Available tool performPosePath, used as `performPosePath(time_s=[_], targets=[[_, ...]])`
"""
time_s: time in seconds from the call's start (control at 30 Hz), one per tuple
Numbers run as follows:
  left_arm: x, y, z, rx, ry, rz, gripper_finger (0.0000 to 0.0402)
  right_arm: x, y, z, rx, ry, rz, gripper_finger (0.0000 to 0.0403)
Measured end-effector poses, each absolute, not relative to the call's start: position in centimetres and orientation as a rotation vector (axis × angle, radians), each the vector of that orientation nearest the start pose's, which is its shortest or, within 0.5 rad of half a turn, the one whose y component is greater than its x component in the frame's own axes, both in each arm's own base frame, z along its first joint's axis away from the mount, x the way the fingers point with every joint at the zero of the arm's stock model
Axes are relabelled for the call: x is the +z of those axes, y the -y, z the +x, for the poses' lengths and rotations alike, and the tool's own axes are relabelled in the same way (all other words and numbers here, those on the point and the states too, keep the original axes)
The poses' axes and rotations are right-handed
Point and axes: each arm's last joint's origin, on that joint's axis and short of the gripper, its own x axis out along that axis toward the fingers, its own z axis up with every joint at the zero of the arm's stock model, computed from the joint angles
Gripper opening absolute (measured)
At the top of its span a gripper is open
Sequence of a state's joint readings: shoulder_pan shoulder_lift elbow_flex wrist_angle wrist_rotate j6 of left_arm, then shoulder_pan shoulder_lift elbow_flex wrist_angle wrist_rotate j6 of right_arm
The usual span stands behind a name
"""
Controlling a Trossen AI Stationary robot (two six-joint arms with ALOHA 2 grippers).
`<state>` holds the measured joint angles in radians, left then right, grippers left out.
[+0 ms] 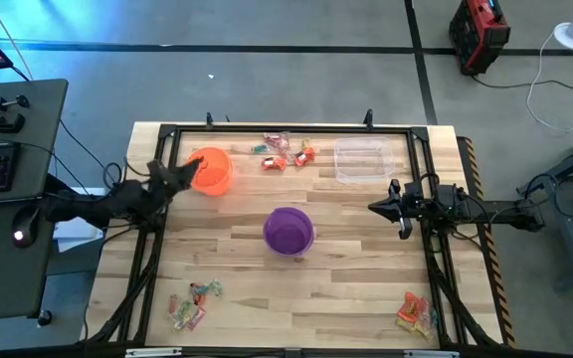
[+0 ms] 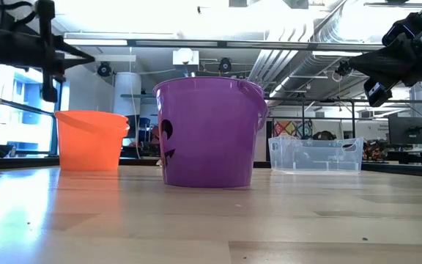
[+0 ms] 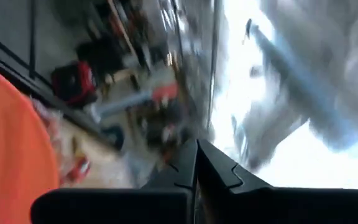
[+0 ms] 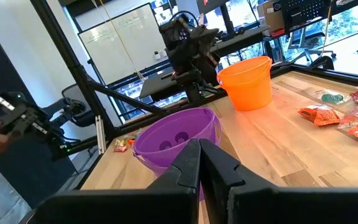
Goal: Sort candy by brand, put in halloween buckets
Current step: Put the blue gummy into the orange bucket
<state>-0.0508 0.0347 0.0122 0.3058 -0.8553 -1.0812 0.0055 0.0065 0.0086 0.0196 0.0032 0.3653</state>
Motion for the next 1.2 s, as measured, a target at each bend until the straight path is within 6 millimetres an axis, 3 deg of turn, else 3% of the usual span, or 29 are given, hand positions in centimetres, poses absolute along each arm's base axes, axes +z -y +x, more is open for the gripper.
performPosePath(time_s=[0.1, 0.2, 0.4, 0.53, 0.73, 0.83, 0.9, 1.07, 1.2], targets=[[20.3, -1.7, 9.2, 0.524, 0.695, -1.137, 0.0001, 16.8, 0.0, 9.8, 0.006, 0.021, 0.365, 0.0000], [22.9, -1.4, 10.4, 0.460, 0.634, -1.061, 0.0001, 16.8, 0.0, 9.8, 0.006, 0.021, 0.365, 0.0000], [27.9, -3.1, 15.0, 0.668, 0.413, -0.840, 0.0001, 16.8, 0.0, 9.8, 0.006, 0.021, 0.366, 0.0000], [29.7, -7.6, 17.4, 0.735, 0.073, -0.838, 0.0004, 16.8, 0.0, 9.8, 0.006, 0.021, 0.366, 0.0000], [31.3, -17.7, 19.0, 0.580, -0.225, -0.778, 0.0021, 16.8, 0.0, 9.8, 0.006, 0.021, 0.366, 0.0000], [30.5, -21.6, 20.2, 0.574, -0.356, -0.752, 0.0028, 16.8, 0.0, 9.8, 0.006, 0.021, 0.366, 0.0000], [29.6, -23.1, 21.2, 0.565, -0.472, -0.708, 0.0032, 16.8, 0.0, 9.8, 0.006, 0.021, 0.365, 0.0000], [25.9, -24.7, 23.8, 0.572, -0.739, -0.614, 0.0050, 16.8, 0.0, 9.8, 0.006, 0.021, 0.365, 0.0000], [23.0, -25.5, 24.9, 0.586, -0.843, -0.600, 0.0081, 16.8, 0.0, 9.8, 0.006, 0.021, 0.366, 0.0000]])
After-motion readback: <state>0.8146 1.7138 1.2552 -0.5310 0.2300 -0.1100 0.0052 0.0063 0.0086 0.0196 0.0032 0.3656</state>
